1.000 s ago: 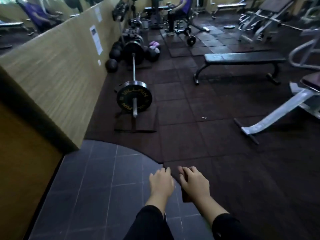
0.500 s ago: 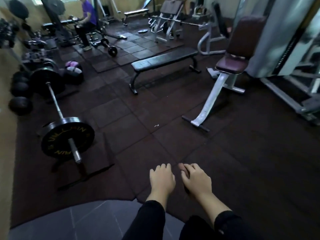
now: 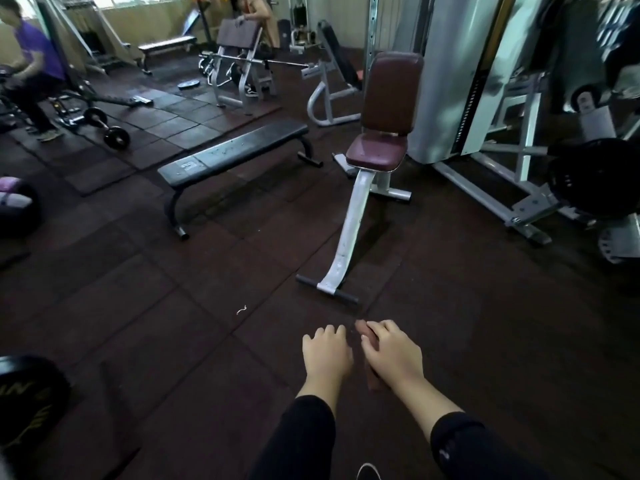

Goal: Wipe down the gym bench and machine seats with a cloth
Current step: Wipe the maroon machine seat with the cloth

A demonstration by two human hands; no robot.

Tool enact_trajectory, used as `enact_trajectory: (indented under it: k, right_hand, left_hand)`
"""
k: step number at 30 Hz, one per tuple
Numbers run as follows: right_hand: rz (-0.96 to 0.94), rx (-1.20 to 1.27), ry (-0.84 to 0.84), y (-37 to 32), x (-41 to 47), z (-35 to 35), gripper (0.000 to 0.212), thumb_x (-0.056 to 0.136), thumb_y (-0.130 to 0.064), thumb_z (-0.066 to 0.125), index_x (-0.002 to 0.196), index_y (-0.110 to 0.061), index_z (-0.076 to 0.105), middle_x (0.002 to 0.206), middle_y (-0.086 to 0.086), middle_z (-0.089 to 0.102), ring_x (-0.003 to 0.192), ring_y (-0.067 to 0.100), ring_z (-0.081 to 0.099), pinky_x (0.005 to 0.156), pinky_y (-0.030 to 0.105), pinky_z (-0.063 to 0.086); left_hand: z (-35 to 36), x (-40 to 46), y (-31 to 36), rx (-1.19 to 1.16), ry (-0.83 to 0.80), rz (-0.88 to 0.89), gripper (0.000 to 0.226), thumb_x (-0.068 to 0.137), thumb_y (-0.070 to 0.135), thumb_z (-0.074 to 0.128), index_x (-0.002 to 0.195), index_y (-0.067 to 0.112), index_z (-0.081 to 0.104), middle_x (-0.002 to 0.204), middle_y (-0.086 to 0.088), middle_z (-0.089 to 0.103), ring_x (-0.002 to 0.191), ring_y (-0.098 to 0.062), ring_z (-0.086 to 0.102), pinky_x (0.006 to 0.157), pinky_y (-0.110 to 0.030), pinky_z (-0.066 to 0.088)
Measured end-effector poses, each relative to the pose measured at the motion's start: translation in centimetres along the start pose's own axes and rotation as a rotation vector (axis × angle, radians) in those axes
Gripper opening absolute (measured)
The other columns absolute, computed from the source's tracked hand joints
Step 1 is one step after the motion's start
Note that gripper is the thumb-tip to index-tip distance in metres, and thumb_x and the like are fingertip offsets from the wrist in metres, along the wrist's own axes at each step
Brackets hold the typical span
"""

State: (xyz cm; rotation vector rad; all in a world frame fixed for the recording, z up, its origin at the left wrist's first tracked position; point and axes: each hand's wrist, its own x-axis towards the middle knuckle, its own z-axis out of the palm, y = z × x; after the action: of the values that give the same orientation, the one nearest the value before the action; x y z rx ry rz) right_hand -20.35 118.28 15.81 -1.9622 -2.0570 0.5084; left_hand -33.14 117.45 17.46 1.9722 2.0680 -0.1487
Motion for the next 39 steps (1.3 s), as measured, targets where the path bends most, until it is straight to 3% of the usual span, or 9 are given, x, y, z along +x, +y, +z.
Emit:
enact_trajectory:
  k: [28,39]
  right_hand:
    - [0.244,0.023,0.120,7.9,52.2,-6.3,0.034,0.092,-0.042,0.046,0.124,-0.033,0.055,0.119,-0.011,0.054,0.104,0.013,0.057,0.078,0.031,0.049]
    - [0.107,-0.032,0.100,18.4,74.3,-11.7,0.034,0.092,-0.041,0.048,0.124,-0.033,0.056,0.117,-0.013,0.055,0.104,0.013,0.058,0.076,0.031,0.050]
  left_hand:
    - [-14.5,54.3,10.1,0.056,0.013,0.262,0.027,0.098,0.030,0.038,0.120,0.020,0.050,0.118,0.000,0.057,0.112,-0.022,0.053,0.087,-0.038,0.036]
    - [-17.1,74.2,20.2,-0.065,0.001,0.089,0.031,0.099,0.030,0.035,0.127,0.022,0.048,0.126,0.000,0.055,0.118,-0.022,0.049,0.094,-0.038,0.035]
